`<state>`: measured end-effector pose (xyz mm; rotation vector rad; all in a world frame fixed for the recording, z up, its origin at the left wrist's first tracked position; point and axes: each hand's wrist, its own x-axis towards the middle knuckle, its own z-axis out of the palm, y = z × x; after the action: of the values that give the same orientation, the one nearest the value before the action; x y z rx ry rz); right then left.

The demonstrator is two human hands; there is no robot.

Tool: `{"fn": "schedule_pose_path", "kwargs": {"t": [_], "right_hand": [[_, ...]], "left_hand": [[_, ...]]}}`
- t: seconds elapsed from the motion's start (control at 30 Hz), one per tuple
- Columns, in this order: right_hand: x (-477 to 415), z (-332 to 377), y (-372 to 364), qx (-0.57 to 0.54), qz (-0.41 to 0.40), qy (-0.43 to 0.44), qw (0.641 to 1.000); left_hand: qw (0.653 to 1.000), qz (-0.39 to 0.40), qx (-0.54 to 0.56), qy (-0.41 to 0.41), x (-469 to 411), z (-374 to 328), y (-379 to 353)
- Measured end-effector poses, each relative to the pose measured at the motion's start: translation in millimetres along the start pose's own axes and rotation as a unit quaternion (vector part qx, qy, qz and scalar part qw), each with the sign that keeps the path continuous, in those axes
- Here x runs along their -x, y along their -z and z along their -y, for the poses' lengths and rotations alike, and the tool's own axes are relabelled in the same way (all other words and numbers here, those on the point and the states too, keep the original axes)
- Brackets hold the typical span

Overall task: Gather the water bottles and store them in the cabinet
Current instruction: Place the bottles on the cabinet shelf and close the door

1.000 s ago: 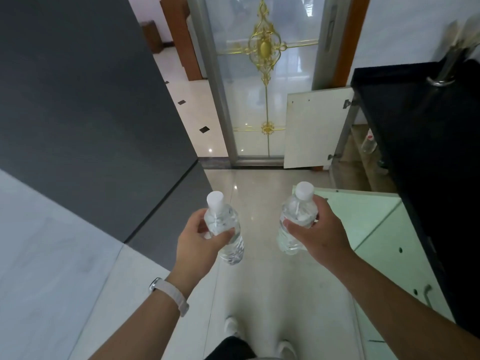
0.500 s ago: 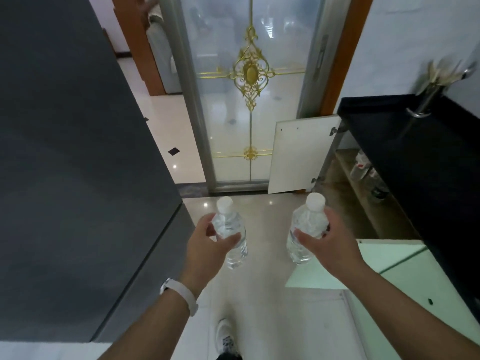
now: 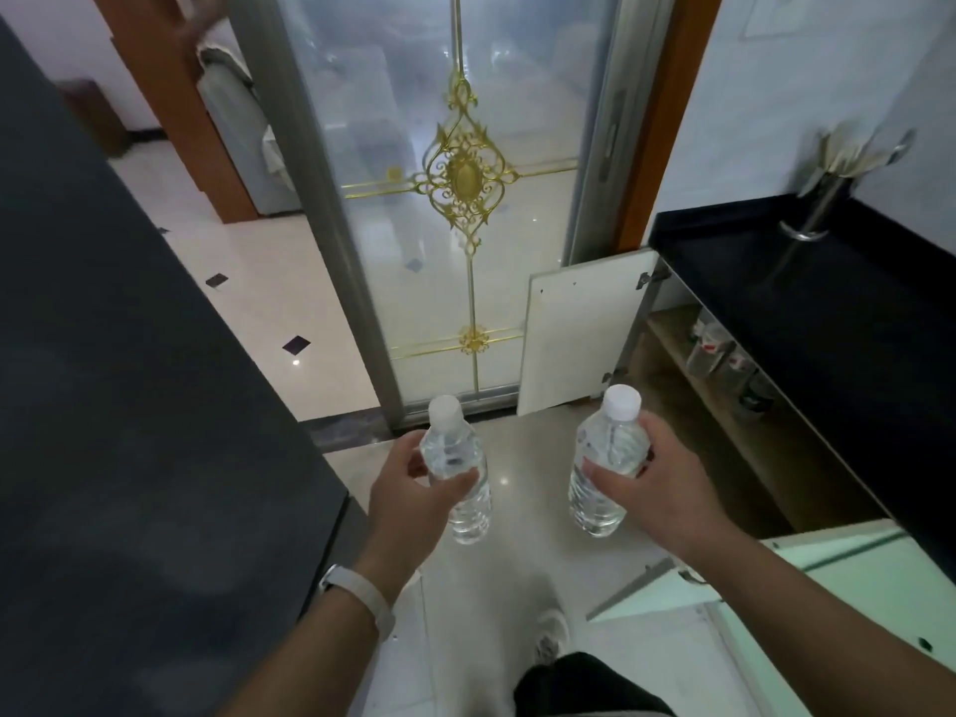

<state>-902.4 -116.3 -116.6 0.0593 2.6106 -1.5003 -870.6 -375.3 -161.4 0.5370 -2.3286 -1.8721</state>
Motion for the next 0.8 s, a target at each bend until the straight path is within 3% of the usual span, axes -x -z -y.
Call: {"fn": "schedule_pose_path", "kwargs": {"t": [0.5,0.8], "right_hand": [[-226,-40,25,-0.064,-0.051,-0.061,0.995],[-273,-68,90,-0.055,-0.133,-0.115,0.983]], "left_hand": [[0.994,0.062,-0.081,0.034,-204,-54,-99],[0.981,0.161,-0.112,-0.008,-267,-108,-202]]}}
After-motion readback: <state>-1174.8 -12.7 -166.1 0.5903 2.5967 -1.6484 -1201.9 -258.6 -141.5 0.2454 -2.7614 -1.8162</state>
